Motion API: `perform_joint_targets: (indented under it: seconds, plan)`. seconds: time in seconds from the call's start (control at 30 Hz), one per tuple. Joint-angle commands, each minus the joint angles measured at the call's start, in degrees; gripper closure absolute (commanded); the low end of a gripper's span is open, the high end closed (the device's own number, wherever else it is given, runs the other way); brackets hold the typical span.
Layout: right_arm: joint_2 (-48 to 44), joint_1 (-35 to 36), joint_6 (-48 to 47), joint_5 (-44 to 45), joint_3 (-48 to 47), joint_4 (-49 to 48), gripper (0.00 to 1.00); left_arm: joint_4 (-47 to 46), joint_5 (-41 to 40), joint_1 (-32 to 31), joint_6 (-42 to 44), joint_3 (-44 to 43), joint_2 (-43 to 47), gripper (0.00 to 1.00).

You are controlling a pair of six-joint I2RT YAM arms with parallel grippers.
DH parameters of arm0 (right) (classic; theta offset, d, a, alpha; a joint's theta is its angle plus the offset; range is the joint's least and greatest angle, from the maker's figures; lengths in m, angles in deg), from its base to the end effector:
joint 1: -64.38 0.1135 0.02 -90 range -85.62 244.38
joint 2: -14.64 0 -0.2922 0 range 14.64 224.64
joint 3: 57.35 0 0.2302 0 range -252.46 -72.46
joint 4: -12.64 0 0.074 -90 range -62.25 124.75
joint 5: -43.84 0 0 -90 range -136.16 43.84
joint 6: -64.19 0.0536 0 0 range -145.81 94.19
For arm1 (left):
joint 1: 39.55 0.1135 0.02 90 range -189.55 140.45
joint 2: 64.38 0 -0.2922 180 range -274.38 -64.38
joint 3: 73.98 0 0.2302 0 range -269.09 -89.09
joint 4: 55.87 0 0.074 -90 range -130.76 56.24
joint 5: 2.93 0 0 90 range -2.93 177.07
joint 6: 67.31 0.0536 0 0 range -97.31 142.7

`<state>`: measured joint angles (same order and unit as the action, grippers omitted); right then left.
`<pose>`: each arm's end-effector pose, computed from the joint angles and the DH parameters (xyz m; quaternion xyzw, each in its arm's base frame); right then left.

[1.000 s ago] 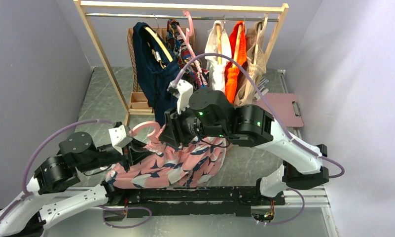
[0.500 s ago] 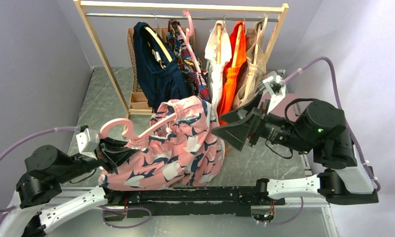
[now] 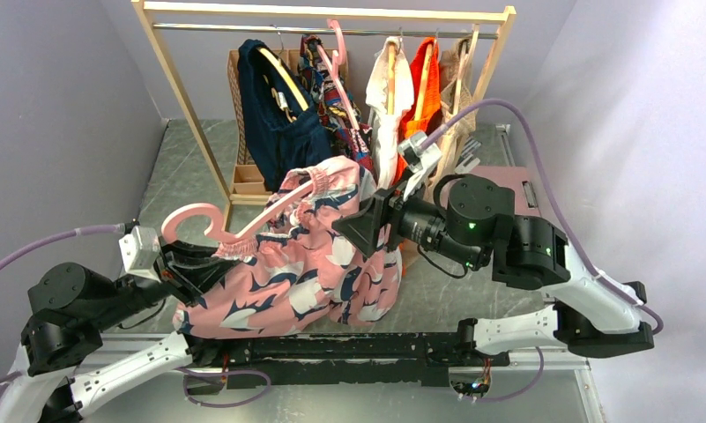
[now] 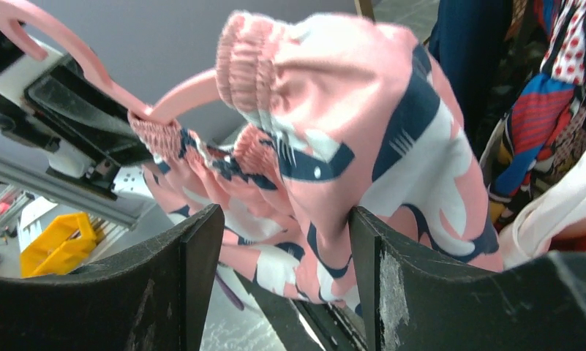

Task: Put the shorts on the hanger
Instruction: Hang the shorts on the hanger.

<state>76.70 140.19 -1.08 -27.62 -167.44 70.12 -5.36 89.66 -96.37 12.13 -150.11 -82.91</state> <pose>0.0558 0.1511 0.5223 -0.2307 0.7243 0.4121 0.5023 -0.0059 0.0046 0.4165 0.2756 0.6020 -0.4281 0.6151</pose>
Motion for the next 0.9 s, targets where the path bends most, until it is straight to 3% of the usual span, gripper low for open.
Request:
perform_joint_targets:
  seconds: [0.0,0.4,0.87]
  plan:
    - [1.73,0.04,-2.74,4.24,-6.04,-2.18,0.34,-3.75,-1.76,0.3,-0.39,-1.47,-0.67,0.93]
    - [8.27,0.04,-4.83,7.73,-15.5,3.66,0.36,-3.54,-2.6,0.3,0.61,0.53,-1.91,0.93]
    - [11.96,0.0,-5.67,13.43,-16.36,5.14,0.35,-3.63,-1.62,0.3,0.47,0.57,-3.67,0.93]
